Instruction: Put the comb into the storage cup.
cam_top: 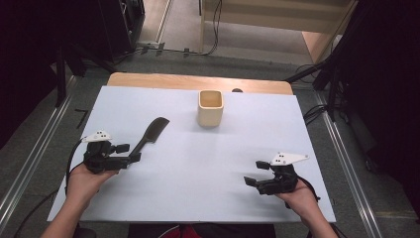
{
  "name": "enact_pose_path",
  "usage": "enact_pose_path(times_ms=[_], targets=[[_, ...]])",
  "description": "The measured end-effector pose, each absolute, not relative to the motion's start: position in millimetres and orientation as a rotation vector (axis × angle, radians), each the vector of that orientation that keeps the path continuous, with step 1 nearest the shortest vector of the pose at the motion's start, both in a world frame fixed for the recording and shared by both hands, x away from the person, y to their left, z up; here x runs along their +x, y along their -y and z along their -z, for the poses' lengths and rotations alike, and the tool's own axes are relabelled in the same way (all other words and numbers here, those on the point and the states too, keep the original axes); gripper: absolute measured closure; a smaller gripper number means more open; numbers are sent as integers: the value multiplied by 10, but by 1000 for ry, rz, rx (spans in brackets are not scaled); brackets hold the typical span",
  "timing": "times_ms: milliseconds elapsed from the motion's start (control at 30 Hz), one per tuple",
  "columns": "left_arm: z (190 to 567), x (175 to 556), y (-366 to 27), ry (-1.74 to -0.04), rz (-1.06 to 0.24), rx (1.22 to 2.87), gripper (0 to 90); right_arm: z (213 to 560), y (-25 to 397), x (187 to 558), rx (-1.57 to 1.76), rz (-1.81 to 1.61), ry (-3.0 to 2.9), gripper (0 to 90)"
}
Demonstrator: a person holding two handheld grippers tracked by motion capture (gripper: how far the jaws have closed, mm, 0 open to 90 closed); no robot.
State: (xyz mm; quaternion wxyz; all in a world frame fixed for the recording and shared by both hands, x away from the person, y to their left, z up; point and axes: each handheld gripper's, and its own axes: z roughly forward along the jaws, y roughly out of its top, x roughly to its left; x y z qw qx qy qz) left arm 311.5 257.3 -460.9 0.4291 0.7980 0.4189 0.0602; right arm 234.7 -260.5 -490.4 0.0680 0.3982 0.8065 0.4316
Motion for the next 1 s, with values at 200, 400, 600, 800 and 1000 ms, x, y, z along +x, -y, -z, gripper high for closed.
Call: enact_pose_path(times_ms=[200, 400, 600, 800, 1000], targets=[[4637, 3155, -2568, -1089, -216, 1981, 352, 4905, 2605, 2347, 1198, -1294, -2430, 185], [4665, 3207, -2572, -1146, -190, 1976, 348, 4905, 2603, 2346, 1198, -1293, -2431, 185], [4695, 3202, -2550, -1133, -197, 1961, 256, 4905, 2602, 2342, 1196, -1287, -2434, 185], [4704, 3189, -2538, -1127, -232, 1990, 287, 4904, 2604, 2343, 1196, -1286, -2432, 185], [4731, 3184, -2536, -1147, -222, 1984, 319, 4905, 2604, 2344, 1194, -1285, -2432, 185]])
